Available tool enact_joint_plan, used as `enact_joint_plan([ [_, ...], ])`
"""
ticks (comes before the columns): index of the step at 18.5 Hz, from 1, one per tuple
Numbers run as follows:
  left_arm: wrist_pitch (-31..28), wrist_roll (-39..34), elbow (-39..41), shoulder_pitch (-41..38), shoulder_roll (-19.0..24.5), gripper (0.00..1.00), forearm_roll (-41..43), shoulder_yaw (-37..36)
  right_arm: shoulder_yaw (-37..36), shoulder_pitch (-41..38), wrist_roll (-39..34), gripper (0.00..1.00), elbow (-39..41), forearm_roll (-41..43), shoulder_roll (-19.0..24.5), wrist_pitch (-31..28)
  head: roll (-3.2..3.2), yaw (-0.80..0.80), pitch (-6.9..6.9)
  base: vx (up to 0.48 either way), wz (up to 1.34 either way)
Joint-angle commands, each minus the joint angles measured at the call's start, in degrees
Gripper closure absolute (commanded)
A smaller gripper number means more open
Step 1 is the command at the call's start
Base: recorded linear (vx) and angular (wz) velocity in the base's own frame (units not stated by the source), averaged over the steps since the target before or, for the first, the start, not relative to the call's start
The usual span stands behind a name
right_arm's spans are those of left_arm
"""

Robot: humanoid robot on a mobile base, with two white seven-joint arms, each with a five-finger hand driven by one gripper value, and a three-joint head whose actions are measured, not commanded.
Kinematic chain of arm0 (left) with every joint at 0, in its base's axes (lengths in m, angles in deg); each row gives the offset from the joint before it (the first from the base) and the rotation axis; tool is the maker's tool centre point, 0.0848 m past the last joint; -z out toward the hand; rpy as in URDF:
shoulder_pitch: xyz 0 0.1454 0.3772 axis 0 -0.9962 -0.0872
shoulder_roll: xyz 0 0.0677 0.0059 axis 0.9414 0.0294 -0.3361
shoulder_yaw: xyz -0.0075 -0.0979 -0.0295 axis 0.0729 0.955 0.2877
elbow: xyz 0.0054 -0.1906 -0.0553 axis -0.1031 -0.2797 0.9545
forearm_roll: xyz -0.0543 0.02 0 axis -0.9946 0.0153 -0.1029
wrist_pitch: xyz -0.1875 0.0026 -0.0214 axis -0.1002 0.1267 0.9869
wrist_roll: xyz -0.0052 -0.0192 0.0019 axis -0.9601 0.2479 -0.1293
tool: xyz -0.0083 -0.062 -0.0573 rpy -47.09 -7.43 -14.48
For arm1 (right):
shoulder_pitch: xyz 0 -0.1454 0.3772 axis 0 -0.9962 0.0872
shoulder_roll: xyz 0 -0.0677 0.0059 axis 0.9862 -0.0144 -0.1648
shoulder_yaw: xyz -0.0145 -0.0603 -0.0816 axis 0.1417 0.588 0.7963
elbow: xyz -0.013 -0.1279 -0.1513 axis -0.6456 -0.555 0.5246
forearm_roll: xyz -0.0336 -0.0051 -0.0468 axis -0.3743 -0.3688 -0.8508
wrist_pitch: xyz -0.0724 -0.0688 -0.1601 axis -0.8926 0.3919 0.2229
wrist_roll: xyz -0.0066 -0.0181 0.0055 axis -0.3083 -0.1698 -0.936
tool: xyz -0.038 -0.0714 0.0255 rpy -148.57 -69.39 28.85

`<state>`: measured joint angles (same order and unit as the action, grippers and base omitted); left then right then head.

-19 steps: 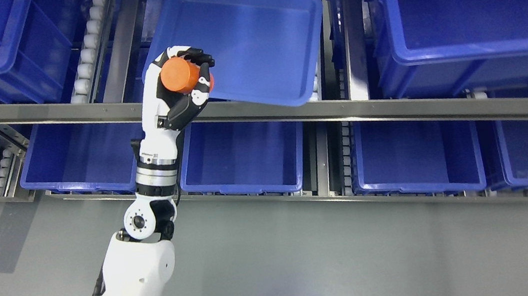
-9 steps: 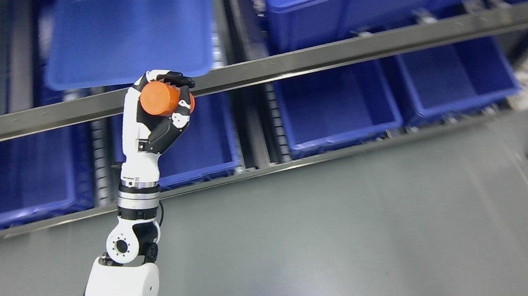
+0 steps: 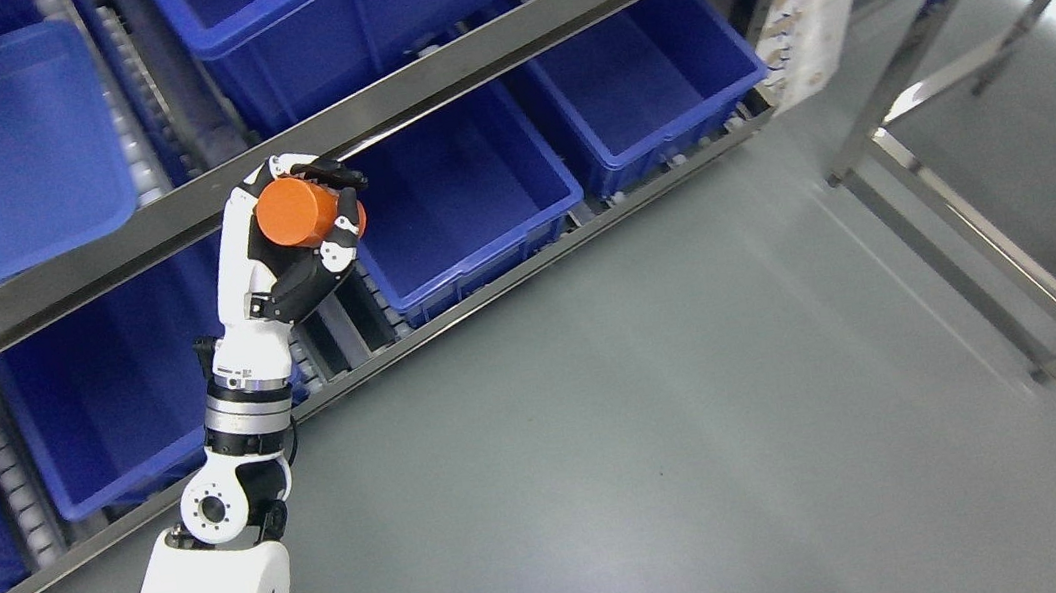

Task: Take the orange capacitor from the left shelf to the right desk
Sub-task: 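Hold the capacitor in the left hand while turning toward the steel table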

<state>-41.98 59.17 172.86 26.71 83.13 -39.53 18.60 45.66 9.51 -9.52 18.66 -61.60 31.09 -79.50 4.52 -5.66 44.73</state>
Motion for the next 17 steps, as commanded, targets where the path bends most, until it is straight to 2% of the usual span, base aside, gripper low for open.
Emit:
enact_joint_plan([
  [1,-0.8,0.1,1.1,-0.1,1.0,0.98,0.2,0.1,-0.6,0.1,-0.2,0.00,1.9,0.0,-1.0,0.0,0.00,0.00,0.00,0.009,-0.72],
  [9,-1.9,0.1,0.8,0.4,0.6,0.98,1.2,-0.2,-0.6,0.1,-0.2,0.00,1.9,0.0,-1.0,0.0,0.00,0.00,0.00,0.103,-0.76],
  [17,-2.9,0.1,0.8,1.5,0.7,0.98,1.3,-0.2,-0.6,0.1,-0.2,0.00,1.9,0.0,-1.0,0.0,0.00,0.00,0.01,0.249,-0.71],
])
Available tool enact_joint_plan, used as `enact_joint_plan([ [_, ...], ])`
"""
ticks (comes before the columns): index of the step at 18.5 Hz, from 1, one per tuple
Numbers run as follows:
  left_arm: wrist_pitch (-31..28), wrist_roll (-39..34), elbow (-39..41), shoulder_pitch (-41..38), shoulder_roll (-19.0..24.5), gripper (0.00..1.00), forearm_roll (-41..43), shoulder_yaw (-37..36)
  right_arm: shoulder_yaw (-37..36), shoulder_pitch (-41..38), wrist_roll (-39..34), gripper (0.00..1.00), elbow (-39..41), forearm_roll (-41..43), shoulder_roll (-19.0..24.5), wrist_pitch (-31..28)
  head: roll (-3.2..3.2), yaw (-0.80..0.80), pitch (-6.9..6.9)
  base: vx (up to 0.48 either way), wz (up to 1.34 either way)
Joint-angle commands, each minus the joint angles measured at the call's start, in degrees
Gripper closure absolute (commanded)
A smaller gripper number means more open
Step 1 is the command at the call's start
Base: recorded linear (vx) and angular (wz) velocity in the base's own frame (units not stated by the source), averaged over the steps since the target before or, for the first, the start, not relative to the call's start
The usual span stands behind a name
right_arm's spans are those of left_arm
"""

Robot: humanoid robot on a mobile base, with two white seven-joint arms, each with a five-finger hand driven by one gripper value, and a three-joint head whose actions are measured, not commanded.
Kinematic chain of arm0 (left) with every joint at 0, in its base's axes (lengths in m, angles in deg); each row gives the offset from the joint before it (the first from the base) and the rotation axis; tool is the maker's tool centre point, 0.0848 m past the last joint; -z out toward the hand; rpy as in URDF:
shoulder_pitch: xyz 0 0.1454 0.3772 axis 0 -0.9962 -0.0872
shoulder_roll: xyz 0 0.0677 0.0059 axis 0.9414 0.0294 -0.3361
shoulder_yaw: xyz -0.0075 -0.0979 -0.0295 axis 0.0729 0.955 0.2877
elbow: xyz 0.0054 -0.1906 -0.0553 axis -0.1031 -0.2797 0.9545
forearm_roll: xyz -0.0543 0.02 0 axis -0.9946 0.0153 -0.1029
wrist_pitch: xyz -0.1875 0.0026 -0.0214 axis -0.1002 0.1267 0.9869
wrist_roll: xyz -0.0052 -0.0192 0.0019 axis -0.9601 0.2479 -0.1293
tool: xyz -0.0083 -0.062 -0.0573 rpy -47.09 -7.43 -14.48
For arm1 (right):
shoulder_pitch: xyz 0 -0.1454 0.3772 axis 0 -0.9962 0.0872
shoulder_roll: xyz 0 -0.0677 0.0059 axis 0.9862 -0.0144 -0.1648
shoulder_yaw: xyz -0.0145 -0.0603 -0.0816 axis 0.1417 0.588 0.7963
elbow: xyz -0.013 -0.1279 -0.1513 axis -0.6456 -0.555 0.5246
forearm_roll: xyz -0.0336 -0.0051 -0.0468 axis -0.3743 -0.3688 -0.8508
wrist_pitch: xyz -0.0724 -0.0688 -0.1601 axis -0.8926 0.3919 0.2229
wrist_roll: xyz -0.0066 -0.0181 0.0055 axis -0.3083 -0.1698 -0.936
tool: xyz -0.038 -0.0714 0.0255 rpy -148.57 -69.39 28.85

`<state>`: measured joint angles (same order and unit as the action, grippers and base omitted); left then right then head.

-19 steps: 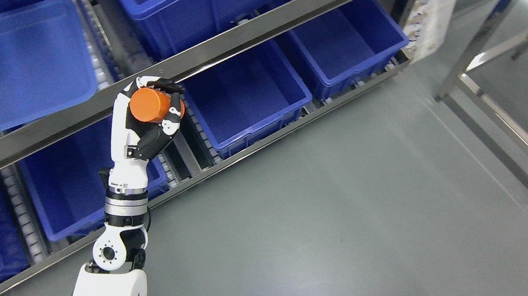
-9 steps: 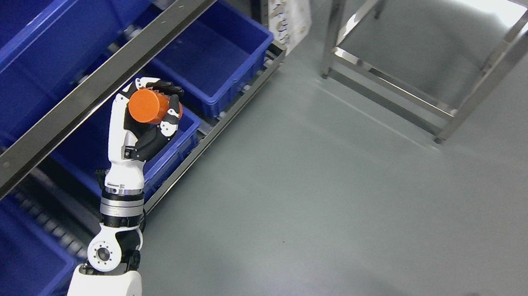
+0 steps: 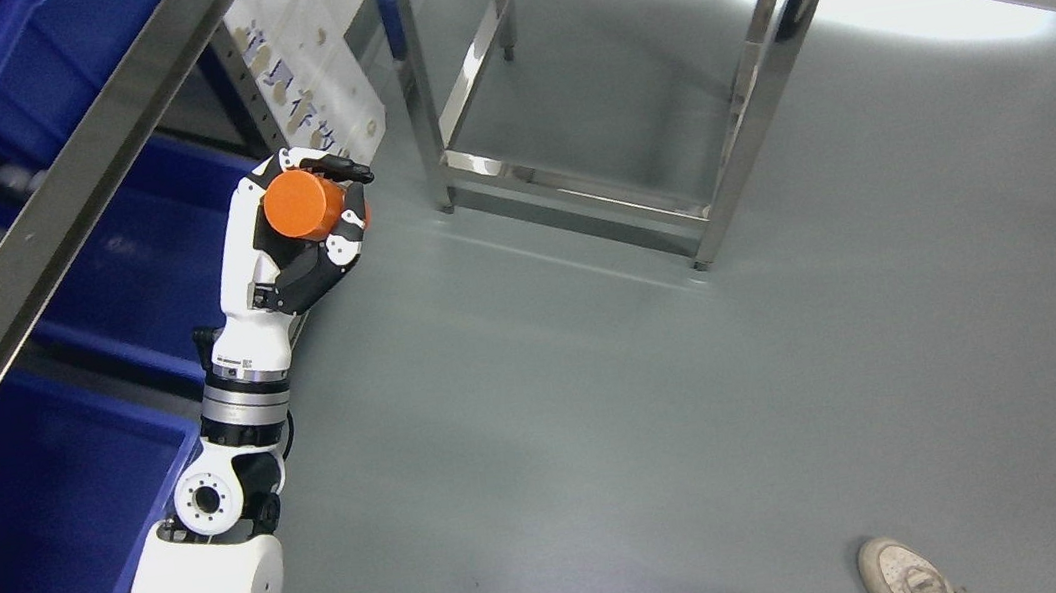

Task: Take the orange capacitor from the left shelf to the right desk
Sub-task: 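Hold the capacitor in the left hand while turning toward the steel table, then lower the capacitor into the red tray with the left hand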

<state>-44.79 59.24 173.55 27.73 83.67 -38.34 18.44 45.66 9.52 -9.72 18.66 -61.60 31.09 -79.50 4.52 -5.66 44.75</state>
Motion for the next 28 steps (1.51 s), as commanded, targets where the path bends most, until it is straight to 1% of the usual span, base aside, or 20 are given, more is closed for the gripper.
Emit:
enact_joint_plan([
  [1,-0.1,0.0,0.1,0.5,0.2,0.98,0.1,-0.2,-0.6,0.1,0.0,0.00,1.9,0.0,-1.0,0.0,0.00,0.00,0.00,0.331,-0.55],
  [3,-0.1,0.0,0.1,0.9,-0.2,0.98,0.1,-0.4,-0.6,0.1,0.0,0.00,1.9,0.0,-1.0,0.0,0.00,0.00,0.00,0.372,-0.38],
  [6,-0.1,0.0,0.1,2.4,-1.2,0.98,0.4,-3.4,-0.6,0.1,0.0,0.00,1.9,0.0,-1.0,0.0,0.00,0.00,0.00,0.400,-0.24],
  [9,-2.4,0.0,0.2,5.2,-2.6,0.98,1.3,-4.6,-0.6,0.1,0.0,0.00,1.9,0.0,-1.0,0.0,0.00,0.00,0.00,0.438,-0.12],
  [13,-3.1,0.0,0.2,7.0,-4.3,0.98,3.3,-9.8,-0.6,0.1,0.0,0.00,1.9,0.0,-1.0,0.0,0.00,0.00,0.00,0.446,-0.08],
  [15,-5.0,0.0,0.1,8.2,-5.1,0.97,6.1,-10.8,-0.6,0.1,0.0,0.00,1.9,0.0,-1.0,0.0,0.00,0.00,0.00,0.446,-0.06],
  [17,-7.5,-0.1,-0.5,10.9,-5.1,0.97,6.6,-10.9,-0.6,0.1,0.0,0.00,1.9,0.0,-1.0,0.0,0.00,0.00,0.00,0.447,-0.08],
  [19,-8.3,-0.2,-3.6,14.0,-5.1,0.97,6.6,-10.9,-0.6,0.1,0.0,0.00,1.9,0.0,-1.0,0.0,0.00,0.00,0.00,0.363,-0.08],
  [21,-8.5,-0.2,-8.1,15.9,-5.1,0.97,9.0,-10.9,-0.6,0.1,0.0,0.00,1.9,0.0,-1.0,0.0,0.00,0.00,0.00,0.419,-0.13],
  [23,-8.5,-0.4,-11.6,16.3,-5.1,0.97,11.5,-10.9,-0.6,0.1,0.0,0.00,1.9,0.0,-1.0,0.0,0.00,0.00,0.00,0.323,-0.13],
  [26,-8.5,-0.6,-15.5,17.6,-5.1,0.96,11.5,-10.3,-0.6,0.1,0.0,0.00,1.9,0.0,-1.0,0.0,0.00,0.00,0.00,0.257,-0.12],
  [28,-8.5,-0.6,-16.8,17.8,-5.1,0.96,11.5,-10.4,-0.6,0.1,0.0,0.00,1.9,0.0,-1.0,0.0,0.00,0.00,0.00,0.180,-0.10],
])
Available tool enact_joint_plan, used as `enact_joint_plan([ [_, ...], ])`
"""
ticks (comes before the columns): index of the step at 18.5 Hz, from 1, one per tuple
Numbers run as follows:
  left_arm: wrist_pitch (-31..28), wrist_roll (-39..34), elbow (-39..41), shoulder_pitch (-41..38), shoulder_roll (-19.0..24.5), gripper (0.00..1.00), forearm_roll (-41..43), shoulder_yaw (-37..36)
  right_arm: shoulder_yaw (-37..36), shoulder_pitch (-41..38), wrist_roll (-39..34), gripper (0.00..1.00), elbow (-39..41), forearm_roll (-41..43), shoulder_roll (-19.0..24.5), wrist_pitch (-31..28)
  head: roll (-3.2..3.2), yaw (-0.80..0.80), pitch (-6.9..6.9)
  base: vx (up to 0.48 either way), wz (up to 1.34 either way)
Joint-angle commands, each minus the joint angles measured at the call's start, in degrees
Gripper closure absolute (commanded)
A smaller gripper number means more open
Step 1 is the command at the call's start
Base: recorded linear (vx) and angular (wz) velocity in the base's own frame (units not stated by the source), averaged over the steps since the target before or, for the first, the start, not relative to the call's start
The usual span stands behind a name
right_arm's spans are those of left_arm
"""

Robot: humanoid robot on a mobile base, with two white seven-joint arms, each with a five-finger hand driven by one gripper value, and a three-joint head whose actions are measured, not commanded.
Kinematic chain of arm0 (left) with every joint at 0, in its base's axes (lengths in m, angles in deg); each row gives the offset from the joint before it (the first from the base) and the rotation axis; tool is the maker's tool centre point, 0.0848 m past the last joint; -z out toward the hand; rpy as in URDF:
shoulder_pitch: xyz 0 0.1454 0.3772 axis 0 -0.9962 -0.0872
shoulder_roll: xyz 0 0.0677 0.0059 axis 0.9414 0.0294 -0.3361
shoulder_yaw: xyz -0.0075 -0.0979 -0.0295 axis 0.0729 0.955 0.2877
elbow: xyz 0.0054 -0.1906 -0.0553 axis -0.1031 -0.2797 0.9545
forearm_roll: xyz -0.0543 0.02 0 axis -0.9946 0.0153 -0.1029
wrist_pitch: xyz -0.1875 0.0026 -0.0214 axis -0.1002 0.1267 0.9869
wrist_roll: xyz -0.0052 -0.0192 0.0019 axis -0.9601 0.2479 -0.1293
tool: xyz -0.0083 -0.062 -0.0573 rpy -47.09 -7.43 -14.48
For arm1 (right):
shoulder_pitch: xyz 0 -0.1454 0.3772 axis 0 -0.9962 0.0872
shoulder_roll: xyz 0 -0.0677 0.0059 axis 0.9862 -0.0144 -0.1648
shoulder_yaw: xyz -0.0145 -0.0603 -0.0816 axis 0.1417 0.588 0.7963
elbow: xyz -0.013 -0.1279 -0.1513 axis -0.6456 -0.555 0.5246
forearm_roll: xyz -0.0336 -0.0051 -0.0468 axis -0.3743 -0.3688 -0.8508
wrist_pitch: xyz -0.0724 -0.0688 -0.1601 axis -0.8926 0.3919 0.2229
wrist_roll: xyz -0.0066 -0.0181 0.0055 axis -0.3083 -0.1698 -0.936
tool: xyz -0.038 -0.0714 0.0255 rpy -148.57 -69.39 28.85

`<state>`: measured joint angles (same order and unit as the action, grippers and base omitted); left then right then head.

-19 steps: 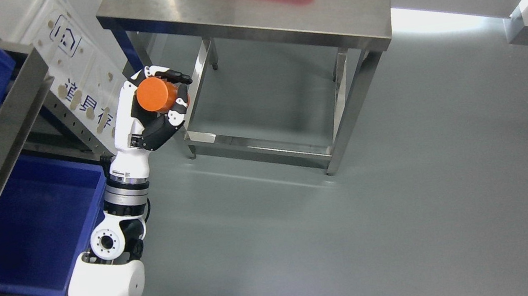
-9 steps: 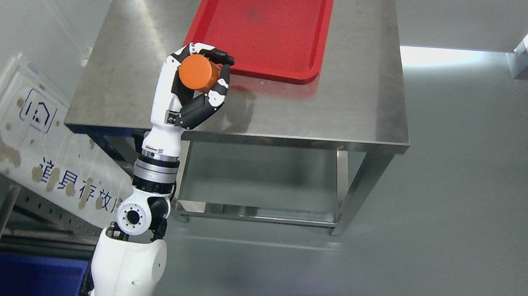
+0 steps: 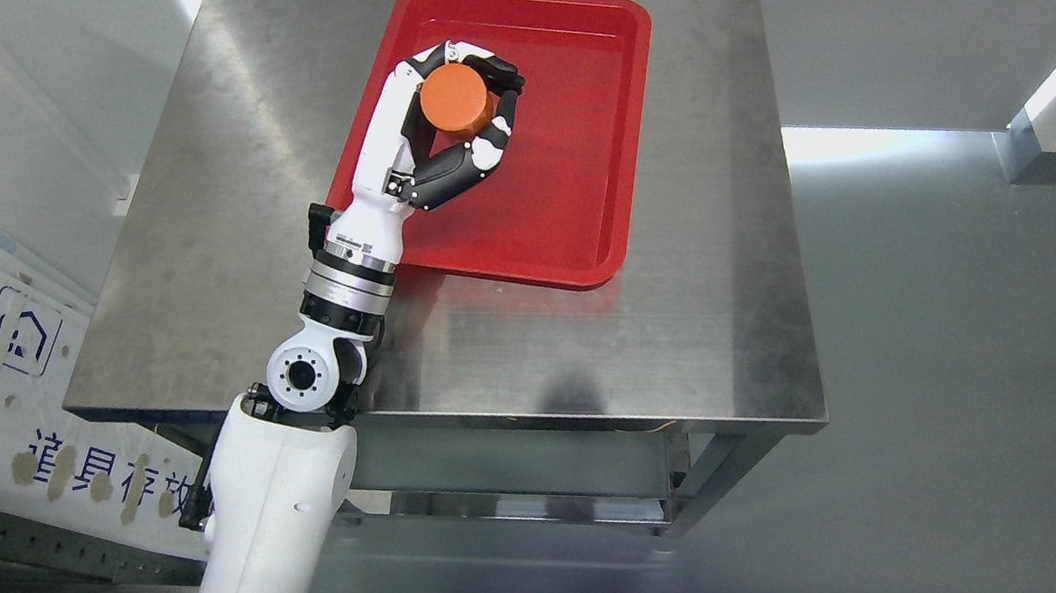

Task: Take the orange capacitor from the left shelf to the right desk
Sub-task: 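Lower the capacitor into the red tray with the left hand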

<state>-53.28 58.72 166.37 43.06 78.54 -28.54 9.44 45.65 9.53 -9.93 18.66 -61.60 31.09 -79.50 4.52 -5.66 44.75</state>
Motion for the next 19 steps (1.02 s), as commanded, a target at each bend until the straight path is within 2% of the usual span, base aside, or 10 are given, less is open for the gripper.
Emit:
enact_joint_plan([
  [1,0.0,-0.1,-9.7,2.4,0.0,0.96,1.7,-1.4,-0.6,0.1,0.2,0.00,1.9,0.0,-1.0,0.0,0.00,0.00,0.00,0.149,-0.10],
  [8,0.1,-0.3,-13.0,2.8,0.0,0.94,1.7,-1.1,-0.6,0.1,0.2,0.00,1.9,0.0,-1.0,0.0,0.00,0.00,0.00,0.036,-0.01],
  [13,0.0,-0.3,-19.0,5.0,0.0,0.88,1.8,-1.4,-0.6,0.1,0.2,0.00,1.9,0.0,-1.0,0.0,0.00,0.00,0.00,-0.009,0.00],
  [15,0.0,-0.3,-20.5,6.4,0.0,0.77,1.8,-1.4,-0.6,0.1,0.2,0.00,1.9,0.0,-1.0,0.0,0.00,0.00,0.00,0.000,0.00],
  [16,-0.1,-0.3,-20.6,6.8,0.0,0.69,1.8,-1.4,-0.6,0.1,0.2,0.00,1.9,0.0,-1.0,0.0,0.00,0.00,0.00,0.000,0.00],
  [17,-0.1,-0.3,-20.5,7.1,0.0,0.58,1.7,-1.4,-0.6,0.1,0.2,0.00,1.9,0.0,-1.0,0.0,0.00,0.00,0.00,0.000,0.00],
  [19,-0.1,-0.3,-20.1,7.7,0.0,0.29,1.8,-1.5,-0.6,0.1,0.2,0.00,1.9,0.0,-1.0,0.0,0.00,0.00,0.00,-0.024,0.01],
])
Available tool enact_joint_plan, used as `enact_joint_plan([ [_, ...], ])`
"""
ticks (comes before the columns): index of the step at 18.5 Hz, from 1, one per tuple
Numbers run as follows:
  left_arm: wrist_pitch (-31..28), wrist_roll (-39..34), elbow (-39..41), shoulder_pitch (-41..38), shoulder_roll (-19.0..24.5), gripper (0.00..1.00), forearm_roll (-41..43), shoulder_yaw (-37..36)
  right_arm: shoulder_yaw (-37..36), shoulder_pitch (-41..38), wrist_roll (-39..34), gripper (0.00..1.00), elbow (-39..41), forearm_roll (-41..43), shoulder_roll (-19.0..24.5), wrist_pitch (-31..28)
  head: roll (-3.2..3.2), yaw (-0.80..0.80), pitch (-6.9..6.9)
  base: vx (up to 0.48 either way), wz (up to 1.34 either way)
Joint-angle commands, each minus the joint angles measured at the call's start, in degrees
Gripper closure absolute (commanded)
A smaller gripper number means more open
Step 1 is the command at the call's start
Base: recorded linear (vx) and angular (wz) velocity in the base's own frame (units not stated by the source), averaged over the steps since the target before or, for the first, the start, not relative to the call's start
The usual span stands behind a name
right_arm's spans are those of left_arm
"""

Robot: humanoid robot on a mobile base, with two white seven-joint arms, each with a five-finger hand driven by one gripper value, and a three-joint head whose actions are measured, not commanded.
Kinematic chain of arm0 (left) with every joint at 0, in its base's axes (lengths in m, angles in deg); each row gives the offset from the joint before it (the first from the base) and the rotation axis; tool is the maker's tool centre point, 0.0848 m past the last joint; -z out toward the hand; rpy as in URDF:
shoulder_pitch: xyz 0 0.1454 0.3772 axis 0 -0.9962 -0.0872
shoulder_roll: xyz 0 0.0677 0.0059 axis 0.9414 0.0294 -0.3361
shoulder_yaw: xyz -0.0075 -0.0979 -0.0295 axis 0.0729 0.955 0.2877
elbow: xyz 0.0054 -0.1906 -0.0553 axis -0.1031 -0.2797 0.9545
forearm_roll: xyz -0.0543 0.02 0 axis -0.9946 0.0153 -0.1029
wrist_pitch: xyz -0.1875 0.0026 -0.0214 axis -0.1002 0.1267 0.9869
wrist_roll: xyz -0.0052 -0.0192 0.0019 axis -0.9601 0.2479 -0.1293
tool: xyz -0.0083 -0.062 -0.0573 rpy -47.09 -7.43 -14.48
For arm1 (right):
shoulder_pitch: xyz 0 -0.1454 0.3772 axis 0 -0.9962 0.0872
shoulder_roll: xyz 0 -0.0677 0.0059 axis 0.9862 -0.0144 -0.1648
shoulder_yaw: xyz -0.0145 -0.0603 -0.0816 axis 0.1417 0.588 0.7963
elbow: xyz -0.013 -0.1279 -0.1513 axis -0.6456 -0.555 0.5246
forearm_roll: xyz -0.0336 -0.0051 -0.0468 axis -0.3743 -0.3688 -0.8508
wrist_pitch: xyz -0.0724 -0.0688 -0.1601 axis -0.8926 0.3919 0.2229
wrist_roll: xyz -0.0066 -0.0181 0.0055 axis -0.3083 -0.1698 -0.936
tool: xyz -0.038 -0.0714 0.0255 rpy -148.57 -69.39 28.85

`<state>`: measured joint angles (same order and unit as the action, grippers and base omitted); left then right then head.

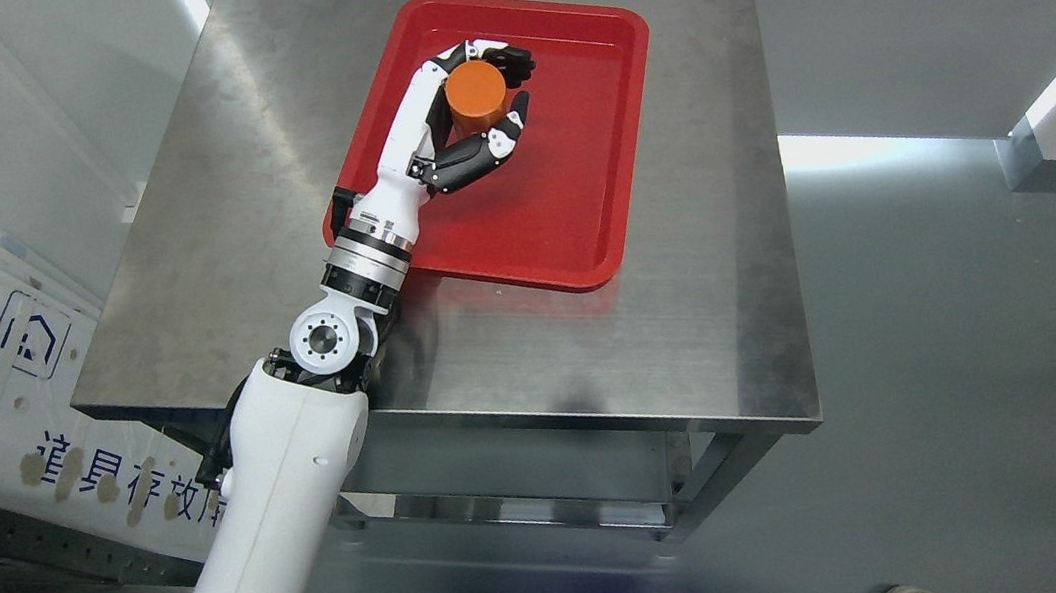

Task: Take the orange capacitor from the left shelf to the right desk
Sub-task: 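Open the left hand to release the capacitor in the tray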

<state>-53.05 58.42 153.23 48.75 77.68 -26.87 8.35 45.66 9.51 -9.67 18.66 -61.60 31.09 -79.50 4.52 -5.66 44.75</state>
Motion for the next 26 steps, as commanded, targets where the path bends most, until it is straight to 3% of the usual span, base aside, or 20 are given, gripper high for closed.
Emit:
enact_joint_plan([
  [1,-0.2,0.0,-6.7,2.1,0.8,0.16,0.1,-0.5,-0.6,0.1,0.0,0.00,1.9,0.0,-1.0,0.0,0.00,0.00,0.00,-0.040,0.00],
  [4,0.0,0.1,-4.1,1.6,0.8,0.01,0.1,1.0,-0.6,0.1,0.0,0.00,1.9,0.0,-1.0,0.0,0.00,0.00,0.00,-0.039,0.00],
  [10,0.2,0.2,7.4,-5.0,0.8,0.00,0.0,10.4,-0.6,0.1,0.0,0.00,1.9,0.0,-1.0,0.0,0.00,0.00,0.00,-0.011,0.00],
  [15,-6.1,0.0,20.7,-11.4,0.8,0.00,-0.2,21.6,-0.6,0.1,0.0,0.00,1.9,0.0,-1.0,0.0,0.00,0.00,0.00,-0.012,-0.12],
  [20,-9.4,-5.5,25.4,-17.5,0.8,0.00,-0.2,25.5,-0.6,0.1,0.0,0.00,1.9,0.0,-1.0,0.0,0.00,0.00,0.00,0.046,-0.22],
  [26,-4.6,-5.8,26.4,-21.8,0.8,0.00,0.0,28.0,-0.6,0.1,0.0,0.00,1.9,0.0,-1.0,0.0,0.00,0.00,0.00,0.058,-0.18],
])
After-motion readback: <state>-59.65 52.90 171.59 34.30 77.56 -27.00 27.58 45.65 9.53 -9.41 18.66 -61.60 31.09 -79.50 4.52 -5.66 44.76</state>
